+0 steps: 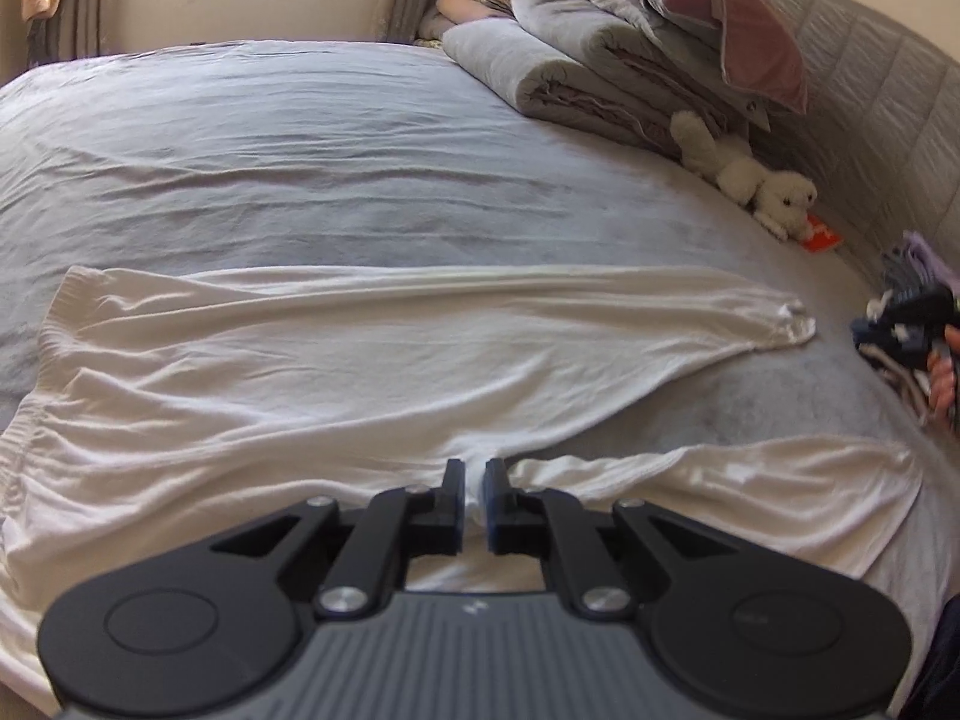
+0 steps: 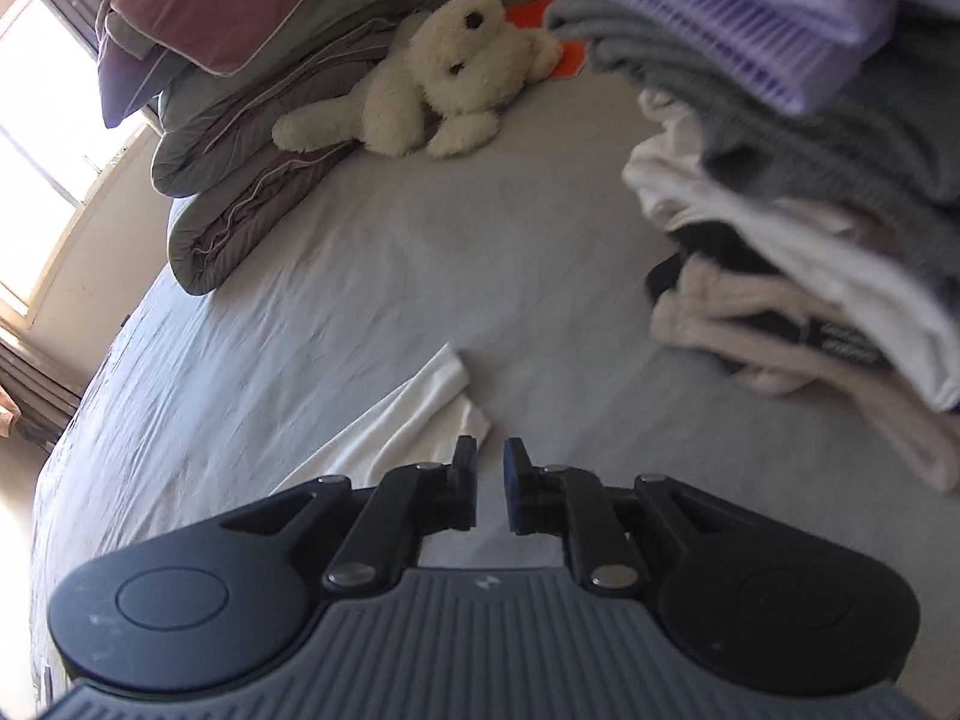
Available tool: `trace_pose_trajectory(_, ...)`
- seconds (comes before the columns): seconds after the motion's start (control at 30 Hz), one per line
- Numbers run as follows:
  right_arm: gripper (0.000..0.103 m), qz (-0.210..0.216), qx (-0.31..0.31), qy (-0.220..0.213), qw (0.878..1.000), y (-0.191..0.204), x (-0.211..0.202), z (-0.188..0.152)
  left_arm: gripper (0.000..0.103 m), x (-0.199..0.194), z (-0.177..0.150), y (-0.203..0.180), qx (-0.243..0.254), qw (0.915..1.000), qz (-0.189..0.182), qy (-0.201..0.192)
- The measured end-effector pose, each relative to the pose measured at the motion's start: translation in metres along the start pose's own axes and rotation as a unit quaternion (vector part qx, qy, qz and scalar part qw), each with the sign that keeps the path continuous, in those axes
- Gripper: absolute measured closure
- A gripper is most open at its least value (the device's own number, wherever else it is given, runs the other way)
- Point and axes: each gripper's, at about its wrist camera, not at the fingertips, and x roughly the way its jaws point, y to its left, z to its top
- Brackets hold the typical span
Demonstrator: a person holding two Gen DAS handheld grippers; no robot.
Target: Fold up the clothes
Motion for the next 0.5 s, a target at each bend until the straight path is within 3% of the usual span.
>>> trace_pose_trajectory(0.2,0.084,0.027,-0.093,0.022,0.995,-0.004,-0.027,-0.011,0.098,-0.016,0.004,0.011,-0.039,0.9990,-0.010,-0.020)
trace_pose_trajectory(0.3,0.064,0.052,-0.207,0.049,0.976,0.003,-0.045,-0.038,0.098,-0.017,0.002,0.009,-0.040,0.9989,-0.016,-0.019)
trace_pose_trajectory(0.4,0.064,0.078,-0.284,0.071,0.953,-0.002,-0.061,-0.057,0.097,-0.016,0.000,0.002,-0.034,0.9990,-0.022,-0.017)
trace_pose_trajectory(0.5,0.064,0.088,-0.303,0.076,0.946,-0.019,-0.071,-0.060,0.095,-0.015,-0.001,-0.004,-0.028,0.9991,-0.028,-0.014)
